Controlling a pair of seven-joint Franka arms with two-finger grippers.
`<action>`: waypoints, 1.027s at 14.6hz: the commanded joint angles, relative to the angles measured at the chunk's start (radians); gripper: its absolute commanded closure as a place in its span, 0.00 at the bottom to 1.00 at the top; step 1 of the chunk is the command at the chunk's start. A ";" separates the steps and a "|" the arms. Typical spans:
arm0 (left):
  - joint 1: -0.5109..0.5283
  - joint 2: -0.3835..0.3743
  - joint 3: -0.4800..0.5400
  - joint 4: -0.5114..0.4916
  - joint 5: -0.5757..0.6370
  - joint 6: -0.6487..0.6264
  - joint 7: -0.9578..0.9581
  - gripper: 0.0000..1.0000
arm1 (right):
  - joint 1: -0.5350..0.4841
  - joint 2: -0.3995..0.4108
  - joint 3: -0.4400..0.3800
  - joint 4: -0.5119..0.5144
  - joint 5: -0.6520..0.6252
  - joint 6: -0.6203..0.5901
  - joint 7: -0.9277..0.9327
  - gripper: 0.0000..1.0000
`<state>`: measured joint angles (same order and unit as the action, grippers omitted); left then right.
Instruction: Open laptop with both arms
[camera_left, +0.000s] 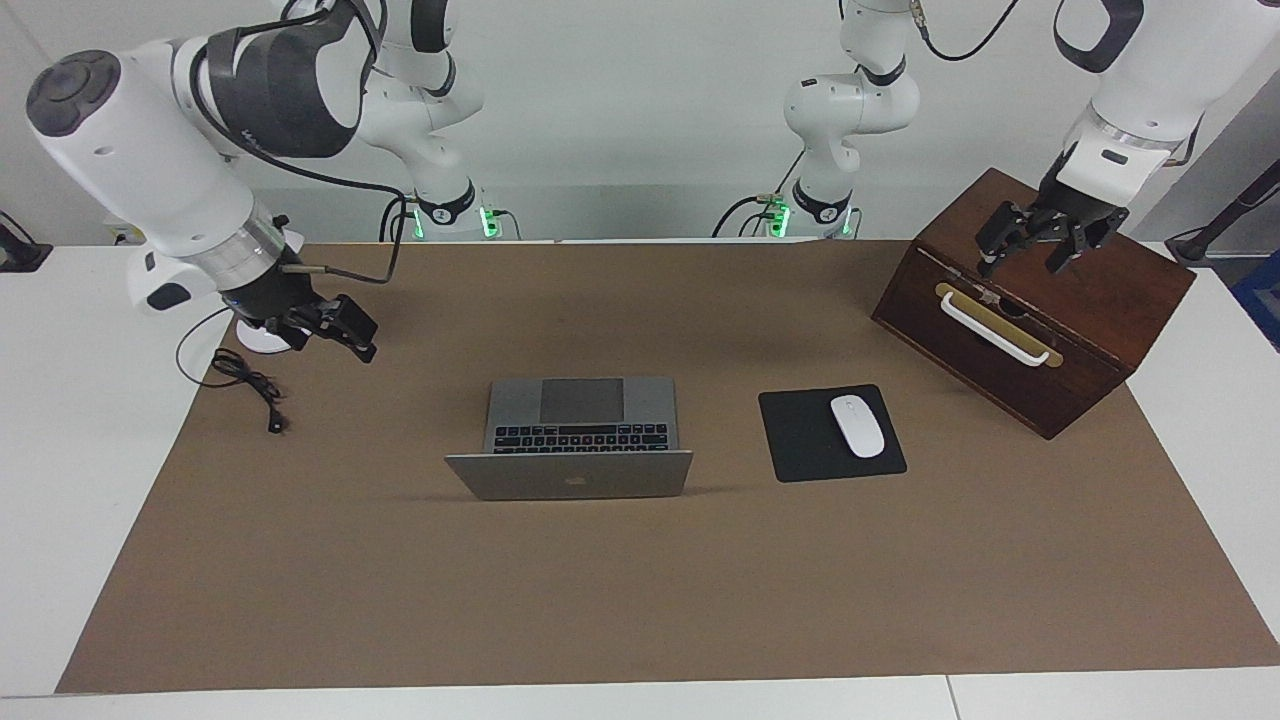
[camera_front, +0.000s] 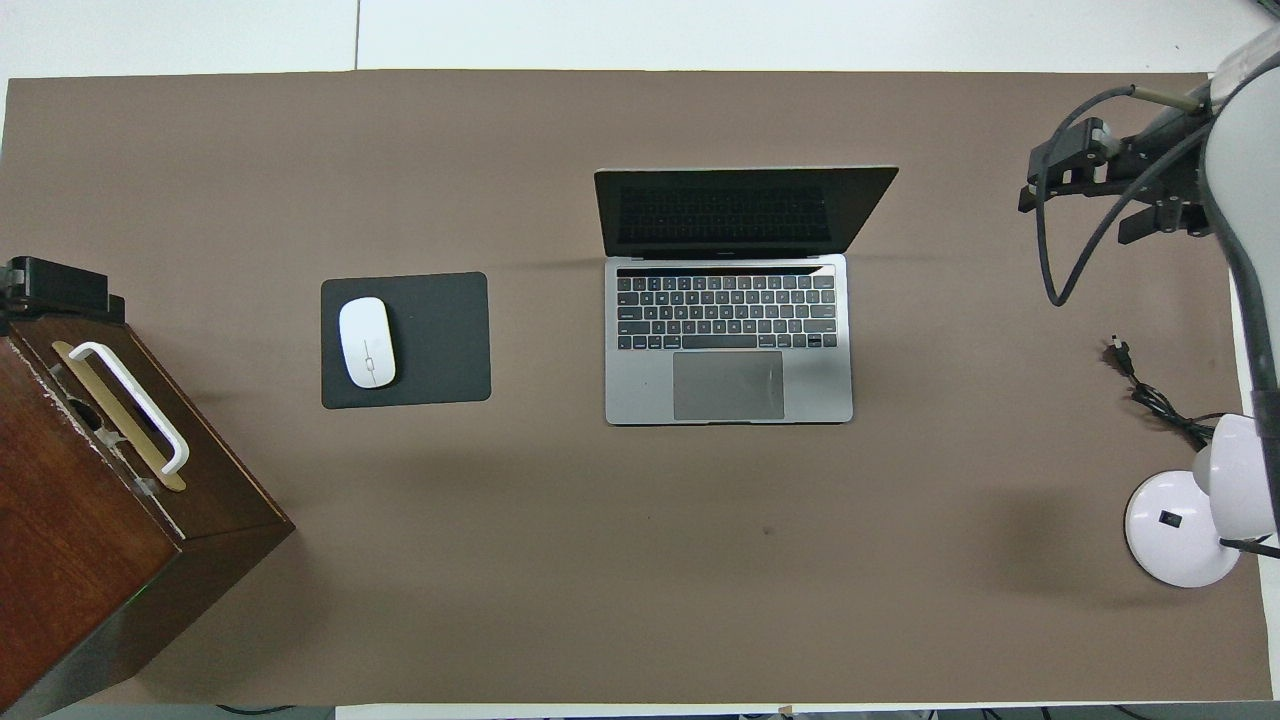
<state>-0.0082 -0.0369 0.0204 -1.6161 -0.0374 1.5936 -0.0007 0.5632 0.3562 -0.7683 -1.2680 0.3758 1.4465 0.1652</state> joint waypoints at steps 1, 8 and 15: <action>-0.003 0.000 0.001 0.005 0.019 -0.012 0.004 0.00 | 0.036 -0.032 -0.028 0.004 -0.017 -0.026 0.095 0.00; 0.005 0.000 0.001 0.009 0.016 -0.017 0.004 0.00 | 0.269 -0.124 -0.212 -0.017 -0.024 -0.026 0.300 0.00; 0.007 -0.008 0.003 0.010 0.016 -0.034 0.004 0.00 | 0.602 -0.120 -0.604 -0.082 -0.097 -0.064 -0.079 0.00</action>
<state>-0.0066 -0.0377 0.0237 -1.6161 -0.0374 1.5888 -0.0007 1.0716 0.2469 -1.2845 -1.3003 0.3159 1.3696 0.1412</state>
